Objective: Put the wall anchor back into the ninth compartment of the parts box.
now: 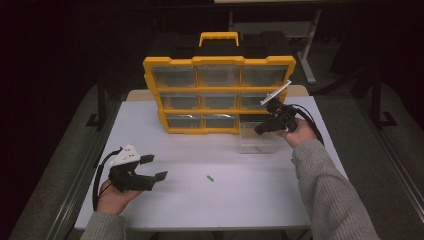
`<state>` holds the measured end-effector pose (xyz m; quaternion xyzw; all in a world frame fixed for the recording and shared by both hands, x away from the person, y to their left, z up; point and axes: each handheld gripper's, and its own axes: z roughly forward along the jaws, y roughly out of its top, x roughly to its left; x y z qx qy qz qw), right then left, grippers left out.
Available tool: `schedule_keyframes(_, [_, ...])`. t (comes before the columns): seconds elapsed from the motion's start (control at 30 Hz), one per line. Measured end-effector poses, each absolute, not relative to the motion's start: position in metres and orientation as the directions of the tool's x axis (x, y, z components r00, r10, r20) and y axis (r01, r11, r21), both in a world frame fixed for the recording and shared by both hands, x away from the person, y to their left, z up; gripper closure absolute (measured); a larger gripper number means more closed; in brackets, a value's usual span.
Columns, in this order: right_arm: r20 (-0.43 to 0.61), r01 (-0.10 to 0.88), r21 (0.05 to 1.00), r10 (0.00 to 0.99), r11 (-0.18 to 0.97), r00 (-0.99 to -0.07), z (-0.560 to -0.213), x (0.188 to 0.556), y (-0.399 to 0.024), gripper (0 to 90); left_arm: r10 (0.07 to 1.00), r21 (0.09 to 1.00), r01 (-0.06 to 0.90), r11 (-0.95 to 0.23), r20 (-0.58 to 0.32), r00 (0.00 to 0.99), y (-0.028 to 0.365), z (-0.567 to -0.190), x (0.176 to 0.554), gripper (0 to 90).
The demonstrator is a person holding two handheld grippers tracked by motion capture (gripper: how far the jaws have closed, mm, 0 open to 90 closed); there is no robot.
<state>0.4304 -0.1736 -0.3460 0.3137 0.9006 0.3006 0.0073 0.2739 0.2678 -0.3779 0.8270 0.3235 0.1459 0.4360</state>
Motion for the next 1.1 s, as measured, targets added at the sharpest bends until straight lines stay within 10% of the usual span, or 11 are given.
schedule_keyframes(1.1, [0.188,0.522,0.598,0.526,0.608,-0.829,-0.323,0.415,-0.163,77.0,0.661,0.813,0.410,-0.413,-0.042,0.749,0.266,-0.378,0.273,23.3])
